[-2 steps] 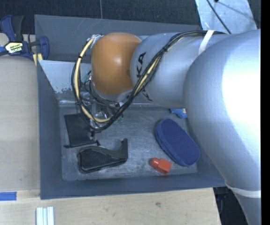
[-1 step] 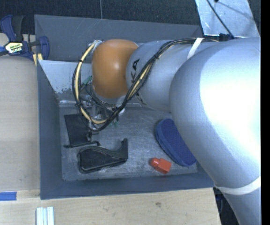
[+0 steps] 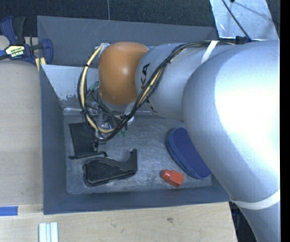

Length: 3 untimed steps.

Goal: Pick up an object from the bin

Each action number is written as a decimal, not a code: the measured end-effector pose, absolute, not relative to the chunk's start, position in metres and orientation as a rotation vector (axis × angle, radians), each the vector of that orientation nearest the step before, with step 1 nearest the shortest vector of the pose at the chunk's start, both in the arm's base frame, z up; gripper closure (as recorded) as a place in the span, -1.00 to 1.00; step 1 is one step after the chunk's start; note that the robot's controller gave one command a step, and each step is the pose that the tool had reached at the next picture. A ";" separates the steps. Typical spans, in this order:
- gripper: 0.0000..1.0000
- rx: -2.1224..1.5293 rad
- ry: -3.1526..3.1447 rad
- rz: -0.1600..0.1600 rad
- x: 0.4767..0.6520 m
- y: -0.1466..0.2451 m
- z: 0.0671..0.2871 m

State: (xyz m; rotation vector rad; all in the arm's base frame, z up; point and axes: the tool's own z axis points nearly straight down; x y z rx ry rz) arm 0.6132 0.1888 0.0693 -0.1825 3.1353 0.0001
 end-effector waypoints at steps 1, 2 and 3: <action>1.00 -0.182 3.132 0.001 0.614 0.189 0.071; 1.00 -0.182 3.124 0.004 0.617 0.190 0.154; 1.00 -0.183 3.126 0.003 0.620 0.190 0.200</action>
Offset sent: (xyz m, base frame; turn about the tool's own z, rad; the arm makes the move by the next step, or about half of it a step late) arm 0.0000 0.0000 0.0000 0.0000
